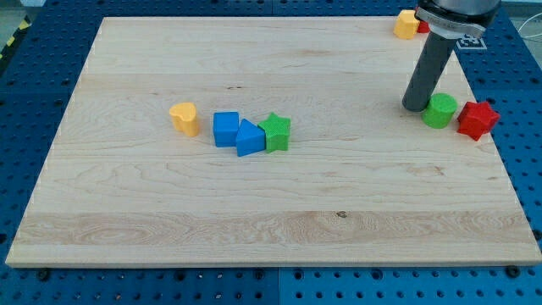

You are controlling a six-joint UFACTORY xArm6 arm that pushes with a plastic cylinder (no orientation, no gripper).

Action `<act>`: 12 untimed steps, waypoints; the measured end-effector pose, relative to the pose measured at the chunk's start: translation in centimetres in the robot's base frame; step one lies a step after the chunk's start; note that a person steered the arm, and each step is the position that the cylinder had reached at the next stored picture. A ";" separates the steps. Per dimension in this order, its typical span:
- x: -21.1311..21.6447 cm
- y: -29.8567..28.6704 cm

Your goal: Point at the blue triangle

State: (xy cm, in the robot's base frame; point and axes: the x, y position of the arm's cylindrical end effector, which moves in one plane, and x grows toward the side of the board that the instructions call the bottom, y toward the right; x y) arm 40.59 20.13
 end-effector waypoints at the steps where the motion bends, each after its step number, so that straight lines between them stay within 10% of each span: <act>1: 1.1 0.3; 12: -0.4 -3.0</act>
State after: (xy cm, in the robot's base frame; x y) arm 40.18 17.09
